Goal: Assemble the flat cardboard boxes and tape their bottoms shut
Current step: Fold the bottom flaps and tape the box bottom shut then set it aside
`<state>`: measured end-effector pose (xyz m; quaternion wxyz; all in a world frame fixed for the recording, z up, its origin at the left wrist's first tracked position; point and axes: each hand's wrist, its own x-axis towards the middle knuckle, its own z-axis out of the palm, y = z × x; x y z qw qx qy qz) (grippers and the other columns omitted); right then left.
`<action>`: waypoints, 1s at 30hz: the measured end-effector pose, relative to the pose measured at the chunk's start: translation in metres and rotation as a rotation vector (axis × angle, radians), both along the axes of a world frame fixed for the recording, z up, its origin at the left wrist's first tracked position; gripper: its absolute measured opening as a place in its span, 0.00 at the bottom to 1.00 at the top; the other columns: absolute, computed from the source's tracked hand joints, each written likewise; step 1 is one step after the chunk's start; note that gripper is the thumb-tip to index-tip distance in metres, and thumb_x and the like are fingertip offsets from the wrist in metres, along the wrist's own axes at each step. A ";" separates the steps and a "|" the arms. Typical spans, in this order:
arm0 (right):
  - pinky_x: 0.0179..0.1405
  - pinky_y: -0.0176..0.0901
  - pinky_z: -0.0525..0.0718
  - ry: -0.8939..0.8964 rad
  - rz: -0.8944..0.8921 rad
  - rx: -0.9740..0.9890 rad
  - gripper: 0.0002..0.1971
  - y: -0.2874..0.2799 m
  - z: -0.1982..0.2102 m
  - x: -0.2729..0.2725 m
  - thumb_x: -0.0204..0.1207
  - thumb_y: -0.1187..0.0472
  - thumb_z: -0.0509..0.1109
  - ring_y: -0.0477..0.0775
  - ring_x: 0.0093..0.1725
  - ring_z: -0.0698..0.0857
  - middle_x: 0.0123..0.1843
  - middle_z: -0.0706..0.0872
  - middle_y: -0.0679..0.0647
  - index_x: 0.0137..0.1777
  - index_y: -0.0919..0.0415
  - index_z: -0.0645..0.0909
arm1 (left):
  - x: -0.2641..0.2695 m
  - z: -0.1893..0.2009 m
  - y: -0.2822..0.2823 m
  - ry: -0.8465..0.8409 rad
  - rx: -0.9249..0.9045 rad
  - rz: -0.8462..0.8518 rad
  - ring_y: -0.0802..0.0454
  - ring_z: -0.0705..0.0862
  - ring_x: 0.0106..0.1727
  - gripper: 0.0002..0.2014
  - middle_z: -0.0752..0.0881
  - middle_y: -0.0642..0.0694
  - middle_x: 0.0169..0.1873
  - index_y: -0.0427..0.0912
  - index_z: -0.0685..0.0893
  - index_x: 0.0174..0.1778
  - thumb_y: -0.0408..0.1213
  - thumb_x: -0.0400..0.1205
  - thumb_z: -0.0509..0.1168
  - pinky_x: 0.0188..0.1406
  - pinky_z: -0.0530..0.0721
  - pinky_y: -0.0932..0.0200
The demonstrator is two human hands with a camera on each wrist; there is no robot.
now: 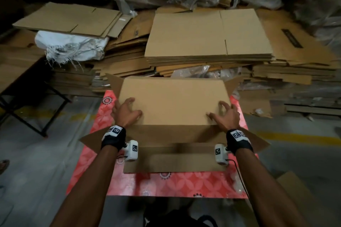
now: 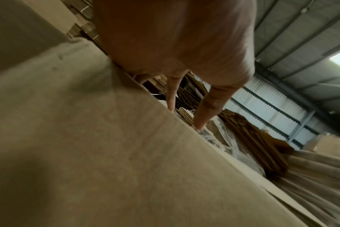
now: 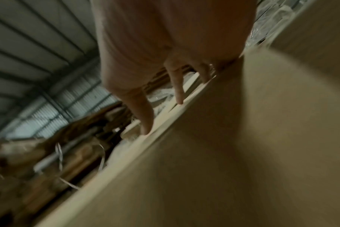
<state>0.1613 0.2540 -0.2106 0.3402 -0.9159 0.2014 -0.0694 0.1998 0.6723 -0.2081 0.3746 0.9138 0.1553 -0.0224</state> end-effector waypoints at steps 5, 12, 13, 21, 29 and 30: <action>0.78 0.71 0.72 0.056 0.070 -0.126 0.43 0.001 0.000 0.002 0.63 0.26 0.77 0.72 0.80 0.70 0.83 0.67 0.63 0.79 0.41 0.74 | -0.010 0.009 -0.001 0.023 0.113 -0.073 0.30 0.49 0.88 0.39 0.49 0.34 0.88 0.65 0.72 0.79 0.56 0.69 0.72 0.86 0.52 0.32; 0.76 0.72 0.69 -0.277 0.152 -0.430 0.18 0.040 -0.021 -0.029 0.82 0.50 0.62 0.69 0.80 0.70 0.78 0.75 0.65 0.67 0.54 0.83 | -0.059 -0.004 -0.026 -0.295 0.374 -0.331 0.31 0.52 0.89 0.28 0.61 0.33 0.87 0.47 0.77 0.78 0.53 0.82 0.59 0.84 0.52 0.27; 0.74 0.71 0.70 -0.311 0.182 -0.406 0.18 0.047 -0.024 -0.033 0.83 0.53 0.60 0.68 0.78 0.74 0.75 0.78 0.64 0.66 0.57 0.84 | -0.069 -0.010 -0.033 -0.332 0.354 -0.384 0.32 0.56 0.88 0.30 0.64 0.34 0.86 0.46 0.78 0.78 0.54 0.81 0.56 0.84 0.55 0.28; 0.78 0.70 0.66 -0.325 0.266 -0.362 0.21 0.078 -0.035 -0.051 0.87 0.52 0.59 0.61 0.78 0.75 0.77 0.79 0.58 0.75 0.57 0.80 | -0.088 -0.034 -0.048 -0.364 0.580 -0.546 0.36 0.56 0.89 0.47 0.57 0.37 0.89 0.46 0.60 0.89 0.59 0.75 0.68 0.87 0.51 0.31; 0.83 0.73 0.61 -0.336 0.336 -0.372 0.28 0.106 -0.043 -0.074 0.80 0.59 0.63 0.64 0.82 0.71 0.81 0.75 0.62 0.82 0.62 0.73 | -0.104 -0.046 -0.071 -0.428 0.807 -0.747 0.24 0.48 0.88 0.57 0.51 0.29 0.89 0.42 0.52 0.91 0.39 0.64 0.72 0.81 0.53 0.20; 0.83 0.73 0.61 -0.323 0.338 -0.367 0.30 0.110 -0.044 -0.076 0.79 0.59 0.63 0.65 0.83 0.70 0.82 0.74 0.63 0.83 0.62 0.72 | -0.103 -0.049 -0.073 -0.432 0.828 -0.755 0.23 0.48 0.88 0.56 0.51 0.29 0.88 0.42 0.50 0.91 0.36 0.65 0.70 0.81 0.53 0.20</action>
